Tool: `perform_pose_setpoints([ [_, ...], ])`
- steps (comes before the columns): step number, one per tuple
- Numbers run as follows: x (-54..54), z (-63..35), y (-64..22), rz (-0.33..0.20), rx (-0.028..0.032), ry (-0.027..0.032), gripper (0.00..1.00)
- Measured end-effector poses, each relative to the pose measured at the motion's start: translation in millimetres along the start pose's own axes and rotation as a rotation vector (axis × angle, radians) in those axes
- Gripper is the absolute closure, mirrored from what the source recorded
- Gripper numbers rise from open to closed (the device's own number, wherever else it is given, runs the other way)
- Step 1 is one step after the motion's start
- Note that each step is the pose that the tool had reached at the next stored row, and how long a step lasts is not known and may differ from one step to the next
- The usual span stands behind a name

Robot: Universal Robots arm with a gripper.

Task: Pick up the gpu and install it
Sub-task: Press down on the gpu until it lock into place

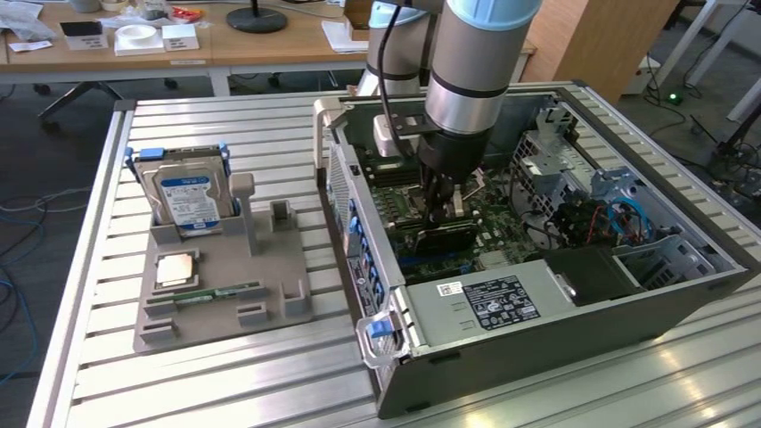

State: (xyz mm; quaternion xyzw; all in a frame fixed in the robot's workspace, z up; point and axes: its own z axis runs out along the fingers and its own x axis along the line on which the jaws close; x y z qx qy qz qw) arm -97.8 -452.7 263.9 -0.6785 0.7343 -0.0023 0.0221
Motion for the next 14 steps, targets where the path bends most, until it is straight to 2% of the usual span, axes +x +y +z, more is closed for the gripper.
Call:
perform_pose_setpoints([
  [4, -0.1, 1.5, 0.1, 0.000, 0.0005, -0.0015, 0.89],
  [14, 0.1, 0.9, 0.8, 0.000, 0.0003, -0.0006, 0.89],
])
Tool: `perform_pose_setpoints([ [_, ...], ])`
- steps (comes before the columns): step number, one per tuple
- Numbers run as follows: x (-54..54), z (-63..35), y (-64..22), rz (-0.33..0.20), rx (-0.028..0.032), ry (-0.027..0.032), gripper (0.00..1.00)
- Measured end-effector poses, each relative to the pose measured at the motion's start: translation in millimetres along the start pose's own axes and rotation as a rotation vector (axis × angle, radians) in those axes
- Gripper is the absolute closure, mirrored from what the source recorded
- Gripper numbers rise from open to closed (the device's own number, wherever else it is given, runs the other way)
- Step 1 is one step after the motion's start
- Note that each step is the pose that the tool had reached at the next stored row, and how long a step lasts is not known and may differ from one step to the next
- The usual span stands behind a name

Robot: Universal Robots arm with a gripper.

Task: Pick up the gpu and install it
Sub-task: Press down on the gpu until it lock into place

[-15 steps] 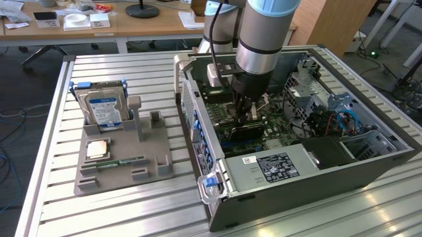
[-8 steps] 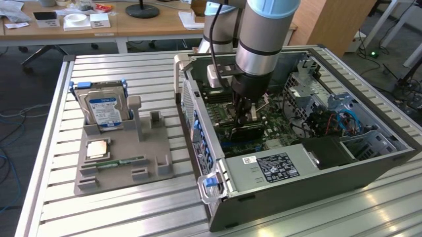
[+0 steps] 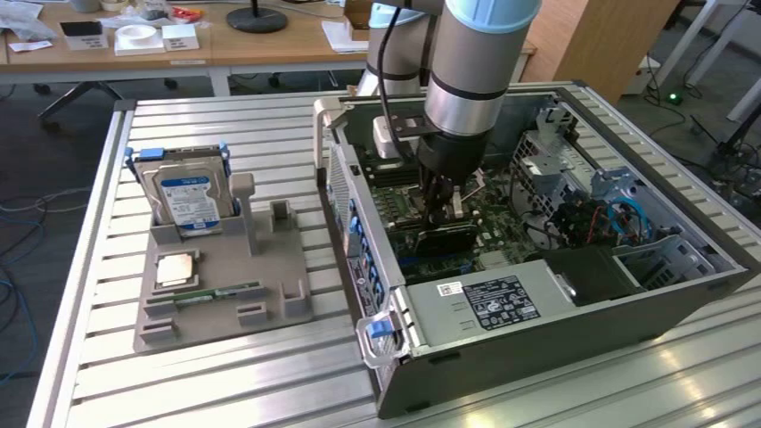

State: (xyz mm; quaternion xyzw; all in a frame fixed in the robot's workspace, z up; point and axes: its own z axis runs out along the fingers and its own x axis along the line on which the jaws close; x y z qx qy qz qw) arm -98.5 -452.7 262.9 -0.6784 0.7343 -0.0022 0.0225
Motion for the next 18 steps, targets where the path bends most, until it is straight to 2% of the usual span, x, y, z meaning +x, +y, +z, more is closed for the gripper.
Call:
perform_pose_setpoints([
  [5, 1.1, -0.1, 4.0, 0.000, 0.0011, -0.0054, 0.89],
  [18, 2.6, 1.6, 5.4, 0.000, 0.0010, -0.0058, 0.89],
])
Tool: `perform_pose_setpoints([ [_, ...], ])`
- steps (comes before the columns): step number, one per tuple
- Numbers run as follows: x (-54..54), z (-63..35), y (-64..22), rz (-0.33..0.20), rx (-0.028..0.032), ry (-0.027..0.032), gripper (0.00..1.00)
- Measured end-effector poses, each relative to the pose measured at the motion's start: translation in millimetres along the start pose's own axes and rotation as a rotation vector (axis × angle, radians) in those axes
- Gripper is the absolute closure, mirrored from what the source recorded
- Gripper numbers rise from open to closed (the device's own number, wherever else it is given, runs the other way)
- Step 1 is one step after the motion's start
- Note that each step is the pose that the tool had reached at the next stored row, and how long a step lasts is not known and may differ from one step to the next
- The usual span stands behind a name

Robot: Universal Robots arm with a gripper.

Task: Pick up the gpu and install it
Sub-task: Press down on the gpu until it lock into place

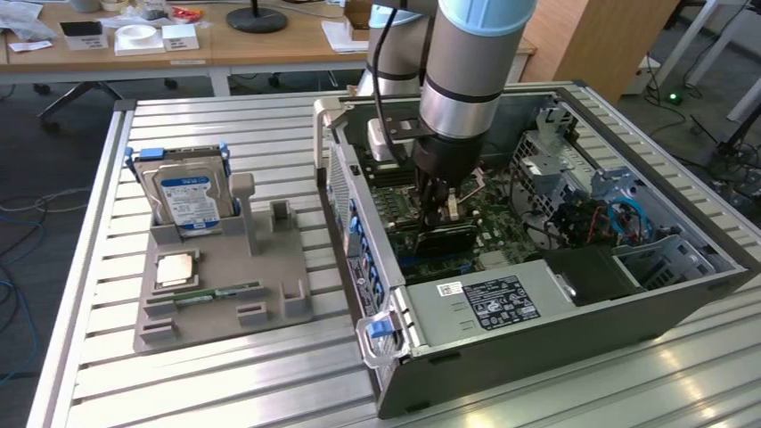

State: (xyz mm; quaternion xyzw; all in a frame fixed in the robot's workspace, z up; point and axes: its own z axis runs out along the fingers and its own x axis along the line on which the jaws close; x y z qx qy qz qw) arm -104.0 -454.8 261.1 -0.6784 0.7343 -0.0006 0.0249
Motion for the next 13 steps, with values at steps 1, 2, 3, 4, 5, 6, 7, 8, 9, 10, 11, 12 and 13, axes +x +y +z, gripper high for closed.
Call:
perform_pose_setpoints([
  [1, 0.0, 0.0, 0.0, 0.000, 0.0000, -0.0001, 0.89],
  [2, 0.0, 0.0, 0.0, 0.000, 0.0000, -0.0001, 0.89],
  [3, 0.0, 0.0, 0.0, 0.000, 0.0000, 0.0000, 0.89],
  [4, 0.0, 0.1, 0.0, 0.000, -0.0001, 0.0001, 0.89],
  [5, 0.1, 0.5, 0.1, 0.000, -0.0002, 0.0003, 0.89],
  [6, 0.1, 0.5, 0.1, 0.000, -0.0002, 0.0004, 0.89],
  [7, 0.1, 0.5, 0.1, 0.000, -0.0002, 0.0004, 0.89],
  [8, 0.1, 0.6, 0.1, 0.000, -0.0002, 0.0003, 0.89],
  [9, 0.0, 0.7, 0.1, 0.000, 0.0000, 0.0001, 0.89],
  [10, 0.0, 0.7, 0.1, 0.000, 0.0000, 0.0000, 0.89],
  [11, 0.0, 0.7, 0.1, 0.000, 0.0000, 0.0000, 0.89],
  [12, 0.0, 0.7, 0.1, 0.000, 0.0000, -0.0001, 0.89],
  [13, 0.0, 0.7, 0.1, 0.000, 0.0000, 0.0000, 0.89],
])
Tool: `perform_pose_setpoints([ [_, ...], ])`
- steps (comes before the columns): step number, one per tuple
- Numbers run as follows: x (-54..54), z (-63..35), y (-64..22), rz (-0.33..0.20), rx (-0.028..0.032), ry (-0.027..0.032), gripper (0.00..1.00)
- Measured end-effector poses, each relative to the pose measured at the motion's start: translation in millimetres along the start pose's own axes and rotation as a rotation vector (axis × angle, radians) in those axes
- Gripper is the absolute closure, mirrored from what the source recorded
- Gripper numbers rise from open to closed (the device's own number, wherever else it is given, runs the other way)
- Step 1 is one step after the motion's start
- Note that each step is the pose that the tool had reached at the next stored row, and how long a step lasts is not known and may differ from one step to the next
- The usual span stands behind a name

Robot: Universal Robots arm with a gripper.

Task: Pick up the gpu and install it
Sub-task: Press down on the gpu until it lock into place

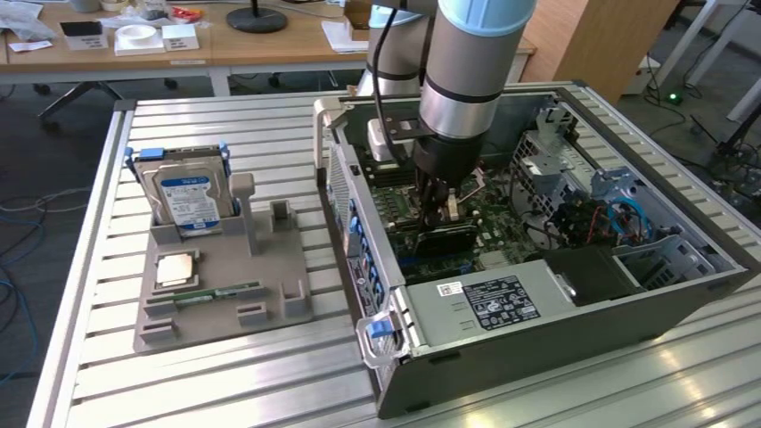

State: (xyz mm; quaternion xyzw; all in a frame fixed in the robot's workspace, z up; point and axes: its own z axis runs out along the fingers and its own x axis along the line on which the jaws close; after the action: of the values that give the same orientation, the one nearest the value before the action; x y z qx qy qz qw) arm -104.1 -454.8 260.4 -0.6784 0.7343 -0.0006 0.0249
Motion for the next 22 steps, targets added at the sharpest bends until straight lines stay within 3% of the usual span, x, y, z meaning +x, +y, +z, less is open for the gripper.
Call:
perform_pose_setpoints([
  [6, -0.3, -2.7, -0.2, 0.000, 0.0012, -0.0022, 0.89],
  [11, -0.6, -15.1, -0.7, 0.000, 0.0000, 0.0000, 0.89],
  [22, -1.5, -31.1, -5.9, 0.000, 0.0000, 0.0000, 0.89],
])
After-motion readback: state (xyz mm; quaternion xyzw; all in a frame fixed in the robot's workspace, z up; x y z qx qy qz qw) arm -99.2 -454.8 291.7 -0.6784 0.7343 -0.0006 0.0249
